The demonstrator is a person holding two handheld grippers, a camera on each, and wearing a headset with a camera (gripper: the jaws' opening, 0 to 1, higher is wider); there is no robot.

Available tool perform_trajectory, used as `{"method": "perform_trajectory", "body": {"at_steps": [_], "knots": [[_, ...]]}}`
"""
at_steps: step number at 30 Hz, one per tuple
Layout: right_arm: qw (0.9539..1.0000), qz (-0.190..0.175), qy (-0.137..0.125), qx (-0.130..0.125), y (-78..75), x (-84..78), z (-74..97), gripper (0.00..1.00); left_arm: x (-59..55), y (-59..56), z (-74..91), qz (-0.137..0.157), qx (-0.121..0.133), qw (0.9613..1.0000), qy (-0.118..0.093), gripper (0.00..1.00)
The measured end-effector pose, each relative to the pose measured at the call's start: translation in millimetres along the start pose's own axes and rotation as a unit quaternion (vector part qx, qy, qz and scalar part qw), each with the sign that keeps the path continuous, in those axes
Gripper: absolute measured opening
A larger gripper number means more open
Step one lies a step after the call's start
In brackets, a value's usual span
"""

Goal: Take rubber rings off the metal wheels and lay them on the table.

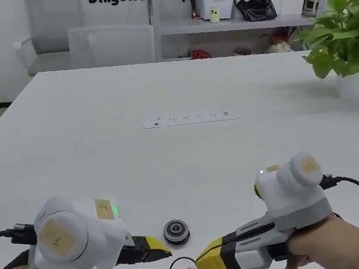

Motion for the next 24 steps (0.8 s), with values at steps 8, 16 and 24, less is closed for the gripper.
{"method": "perform_trajectory", "body": {"at_steps": [8, 16, 24], "knots": [[0.9998, -0.001, -0.019, 0.002, 2.8, 13.8, -1.8, 0.0, 2.7, 5.4, 12.6, 0.006, 0.017, 0.9997, -0.014, 0.47], [0.9995, 0.001, -0.029, 0.011, 10.4, 23.6, -13.7, 0.0, -0.3, 11.5, 26.7, 0.013, 0.034, 0.9991, -0.019, 0.54], [0.9995, 0.001, -0.026, 0.02, 15.0, 25.5, -26.3, 0.0, -6.0, 17.7, 41.9, 0.02, 0.053, 0.9982, -0.021, 0.59]]}}
Point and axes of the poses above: the centre of the closed fingertips' face, and the gripper's own axes: z roughly backward along the fingers, y roughly to its left, x roughly out of its top, the point moved 4 cm from there along z, roughly backward along the fingers, and after that the axes turned 9 degrees about -y, right-handed, at the moved point
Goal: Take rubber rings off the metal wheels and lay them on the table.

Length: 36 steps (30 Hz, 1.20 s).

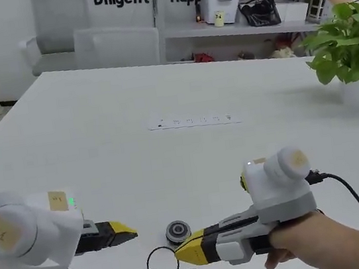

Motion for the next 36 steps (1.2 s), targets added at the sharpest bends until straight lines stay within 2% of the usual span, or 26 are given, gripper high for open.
{"method": "perform_trajectory", "body": {"at_steps": [13, 23, 36], "knots": [[0.9999, -0.001, 0.013, -0.004, -2.1, -5.1, -13.8, 0.0, -10.0, 0.4, 13.8, 0.011, 0.018, 0.9998, 0.002, 0.67], [0.9996, -0.002, 0.028, -0.009, -4.0, -13.6, -26.7, 0.0, -14.6, 4.0, 26.3, 0.02, 0.037, 0.9991, 0.0, 0.69], [0.9987, -0.009, 0.046, -0.02, -10.1, -25.8, -35.4, 0.0, -20.5, 6.5, 32.7, 0.027, 0.047, 0.9985, 0.003, 0.7]]}}
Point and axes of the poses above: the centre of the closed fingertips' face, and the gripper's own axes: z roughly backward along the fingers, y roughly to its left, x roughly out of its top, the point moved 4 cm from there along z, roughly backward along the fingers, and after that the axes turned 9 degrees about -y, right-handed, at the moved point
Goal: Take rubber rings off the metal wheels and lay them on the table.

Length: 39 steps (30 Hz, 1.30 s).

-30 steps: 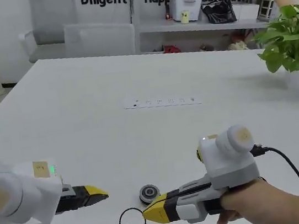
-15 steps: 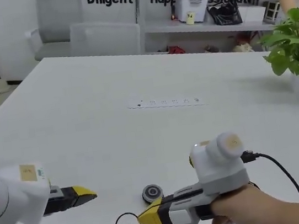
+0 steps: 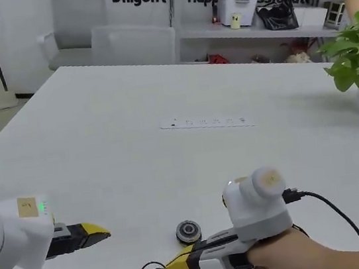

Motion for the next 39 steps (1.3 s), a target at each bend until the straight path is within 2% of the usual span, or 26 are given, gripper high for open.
{"method": "perform_trajectory", "body": {"at_steps": [13, 18, 26, 39], "knots": [[0.9998, -0.014, 0.005, -0.01, -6.6, -5.7, -3.2, 0.0, -2.5, 2.0, -3.4, 0.004, -0.001, 1.0, 0.003, 0.69], [0.9994, -0.032, -0.005, -0.01, -8.9, -3.3, -1.0, 0.0, -3.7, 3.0, -4.2, 0.006, -0.001, 1.0, 0.004, 0.69], [0.9983, -0.058, -0.006, -0.007, -9.5, -4.0, 1.5, 0.0, -4.7, 2.6, -6.0, 0.006, -0.004, 1.0, 0.007, 0.68], [0.9977, -0.064, 0.0, -0.021, -14.1, -9.0, 2.9, 0.0, -7.7, 2.2, -6.9, 0.004, -0.006, 0.9998, 0.016, 0.68]]}}
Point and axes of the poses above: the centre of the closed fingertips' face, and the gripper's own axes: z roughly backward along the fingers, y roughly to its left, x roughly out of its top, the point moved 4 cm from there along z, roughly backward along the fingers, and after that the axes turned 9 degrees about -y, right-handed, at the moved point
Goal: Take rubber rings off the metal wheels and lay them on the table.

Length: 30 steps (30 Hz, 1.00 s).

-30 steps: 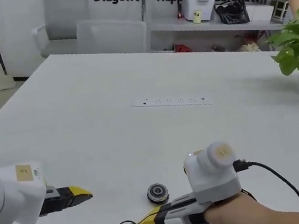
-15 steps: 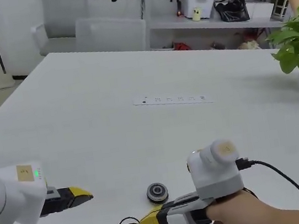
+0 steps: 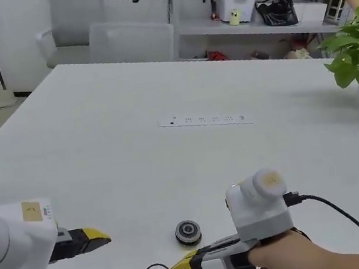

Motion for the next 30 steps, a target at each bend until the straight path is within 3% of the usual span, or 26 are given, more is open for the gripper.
{"method": "perform_trajectory", "body": {"at_steps": [16, 30], "knots": [[0.9998, 0.021, 0.002, -0.004, 1.9, -0.7, 0.7, 0.05, -1.6, -3.2, 0.2, 0.001, -0.001, 1.0, 0.006, 0.67], [0.9985, 0.055, 0.007, 0.006, 8.2, -0.6, -0.5, 0.17, -3.4, -3.3, -0.3, 0.0, -0.004, 0.9999, 0.01, 0.67]]}}
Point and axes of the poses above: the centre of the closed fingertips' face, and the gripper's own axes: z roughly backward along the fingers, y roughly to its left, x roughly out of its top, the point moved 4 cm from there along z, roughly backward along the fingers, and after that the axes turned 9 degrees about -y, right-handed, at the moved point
